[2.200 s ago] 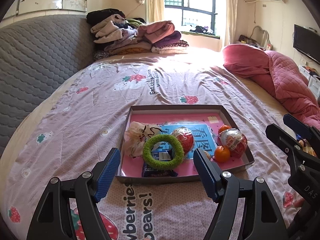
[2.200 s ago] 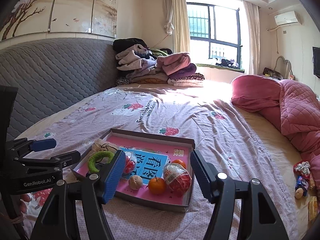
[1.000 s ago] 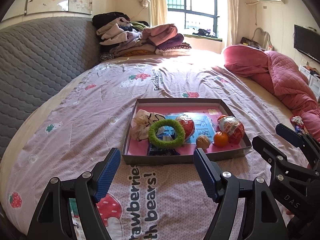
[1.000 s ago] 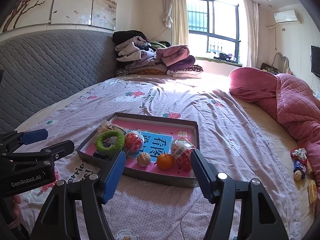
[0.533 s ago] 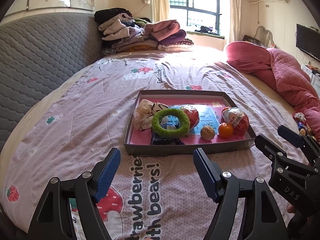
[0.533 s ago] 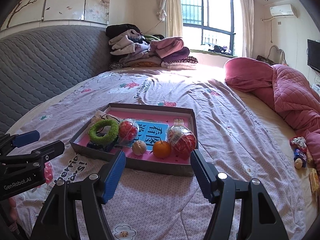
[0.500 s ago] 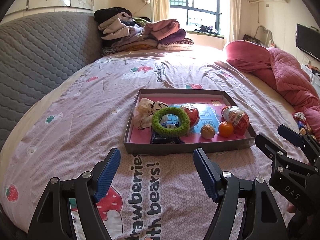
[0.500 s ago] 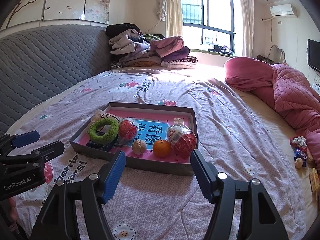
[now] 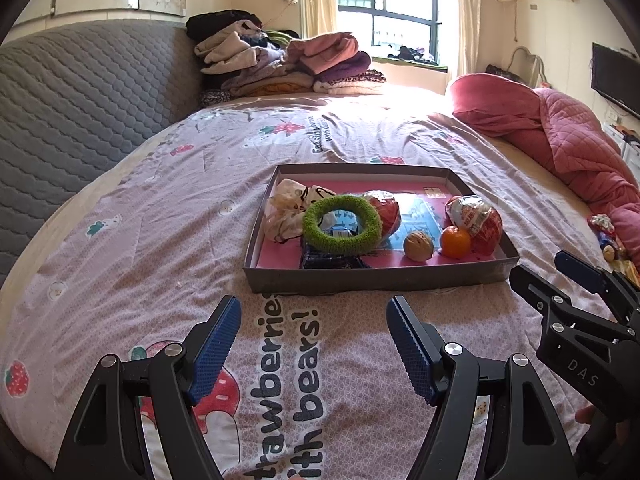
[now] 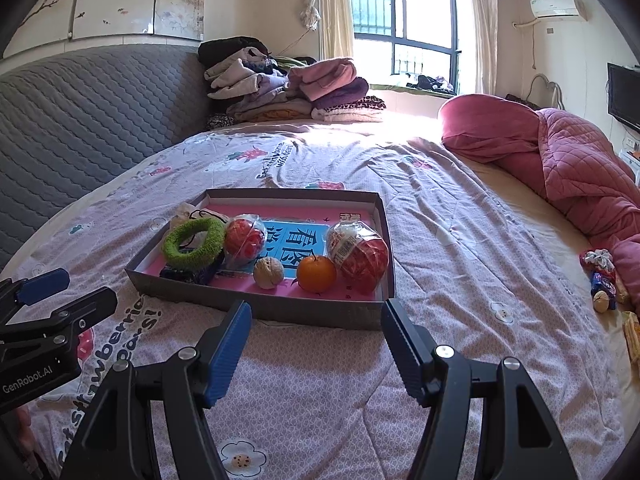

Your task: Organize objects

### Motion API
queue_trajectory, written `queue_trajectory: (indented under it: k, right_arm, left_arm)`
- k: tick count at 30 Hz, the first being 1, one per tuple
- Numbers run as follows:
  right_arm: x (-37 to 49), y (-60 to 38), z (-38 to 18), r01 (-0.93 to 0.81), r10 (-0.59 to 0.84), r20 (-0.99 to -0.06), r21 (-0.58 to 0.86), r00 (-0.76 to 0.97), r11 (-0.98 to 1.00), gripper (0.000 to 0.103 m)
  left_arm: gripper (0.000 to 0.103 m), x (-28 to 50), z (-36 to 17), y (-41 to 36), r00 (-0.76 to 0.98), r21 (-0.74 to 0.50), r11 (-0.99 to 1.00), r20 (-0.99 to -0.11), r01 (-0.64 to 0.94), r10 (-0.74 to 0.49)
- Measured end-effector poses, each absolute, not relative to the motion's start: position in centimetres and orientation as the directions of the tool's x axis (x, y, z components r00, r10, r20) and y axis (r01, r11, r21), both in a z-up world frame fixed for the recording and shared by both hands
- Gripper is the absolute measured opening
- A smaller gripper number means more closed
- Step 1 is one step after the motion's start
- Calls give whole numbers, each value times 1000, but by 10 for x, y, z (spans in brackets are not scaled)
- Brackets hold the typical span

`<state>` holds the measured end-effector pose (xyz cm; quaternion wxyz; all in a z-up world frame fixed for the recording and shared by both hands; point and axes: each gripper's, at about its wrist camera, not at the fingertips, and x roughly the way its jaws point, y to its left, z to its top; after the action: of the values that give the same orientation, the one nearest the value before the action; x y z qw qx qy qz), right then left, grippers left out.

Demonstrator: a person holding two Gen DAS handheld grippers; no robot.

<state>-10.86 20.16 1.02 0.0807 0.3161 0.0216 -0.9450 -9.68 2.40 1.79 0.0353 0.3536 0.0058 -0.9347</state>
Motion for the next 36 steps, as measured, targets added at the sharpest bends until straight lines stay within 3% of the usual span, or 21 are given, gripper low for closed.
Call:
queue_trajectory:
  k: [36]
  right_arm:
    - [-99, 204, -22, 145, -126, -653, 25, -747, -989, 67]
  left_arm:
    - [76, -101, -22, 20, -715, -13, -998, -698, 61, -35]
